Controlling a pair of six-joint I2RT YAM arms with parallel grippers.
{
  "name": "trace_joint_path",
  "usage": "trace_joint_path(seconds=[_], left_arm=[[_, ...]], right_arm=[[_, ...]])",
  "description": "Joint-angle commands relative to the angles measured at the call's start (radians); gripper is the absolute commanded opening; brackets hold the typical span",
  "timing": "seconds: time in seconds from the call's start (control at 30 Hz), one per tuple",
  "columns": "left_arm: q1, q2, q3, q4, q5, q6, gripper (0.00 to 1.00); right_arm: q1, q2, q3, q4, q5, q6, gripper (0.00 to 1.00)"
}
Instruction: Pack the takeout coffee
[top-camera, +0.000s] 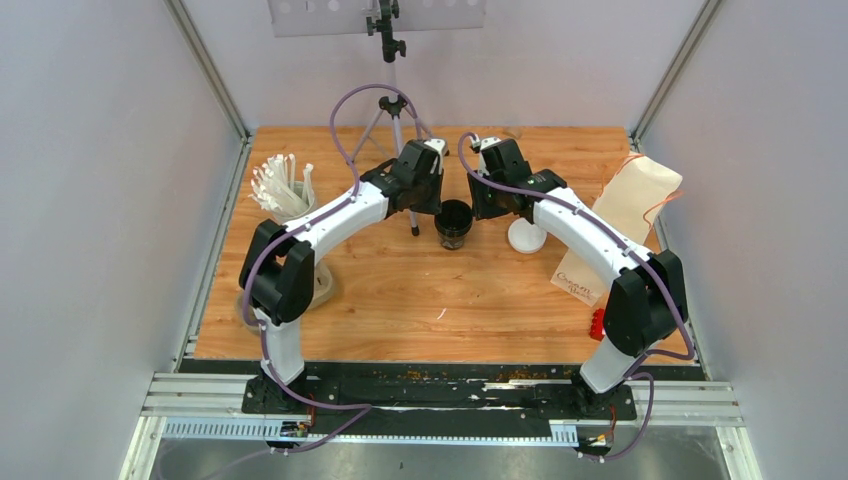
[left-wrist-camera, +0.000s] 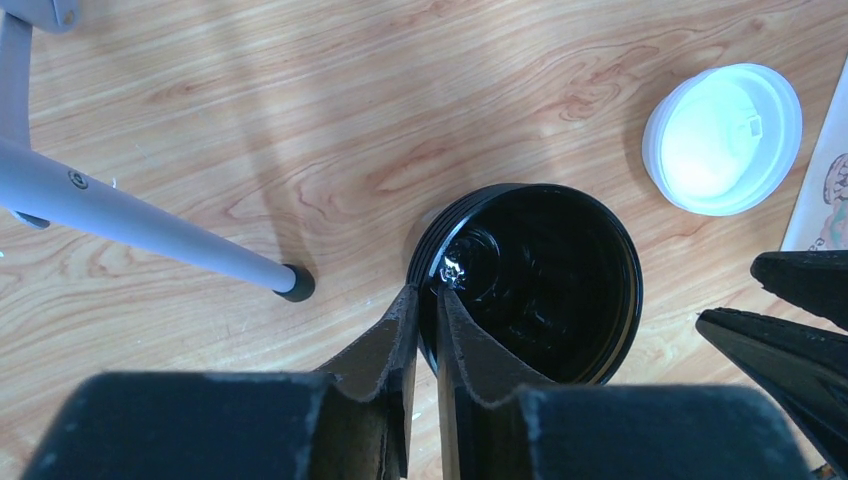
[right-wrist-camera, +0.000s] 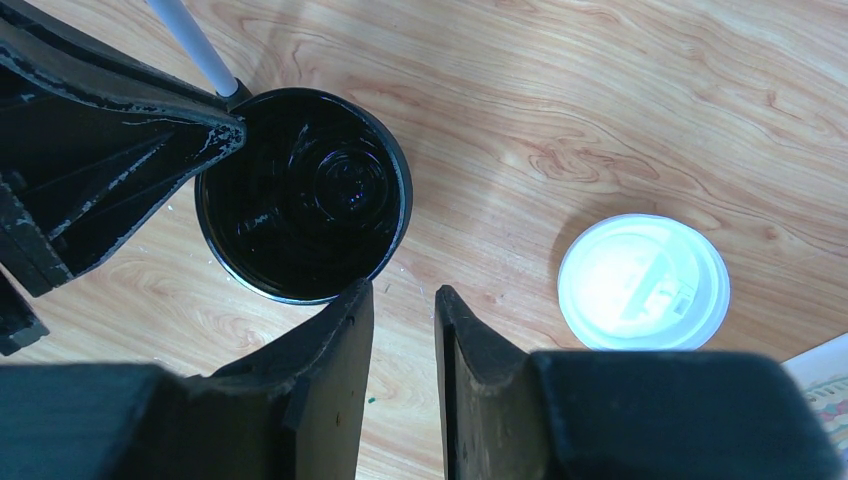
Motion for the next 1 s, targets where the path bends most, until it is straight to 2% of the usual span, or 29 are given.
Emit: trace_joint_path(seconds=[0.0,0.23,0.4,0.6,0.97], left_arm=[[-0.006,0.010,0.041,0.004,-0.006,0.021,0.19],[-0.007,0.017,0.043,-0.001,-0.001,0.027,0.16],[-0.007,0.013,0.044,-0.002,0.006,0.031,0.00],[-0.007,-0.001,0.063,0.003,0.069,0.009,0.00],[-0.007,0.004,0.162,-0.061,0.093,0.001,0.00]], right_arm=[[-0.006,-0.040,0.002,0.045,-0.008,-0.007,0.30],[-0.007,-0.041,0.005,0.045,-0.012,-0.006,0.30],[-0.007,-0.040,0.007,0.045,-0.012,-0.006,0.30],[-0.008,-0.042,0.006,0.043,-0.016,0.000,0.30],[-0.009,-0.073,0.027,0.006,-0.001,0.020,0.30]])
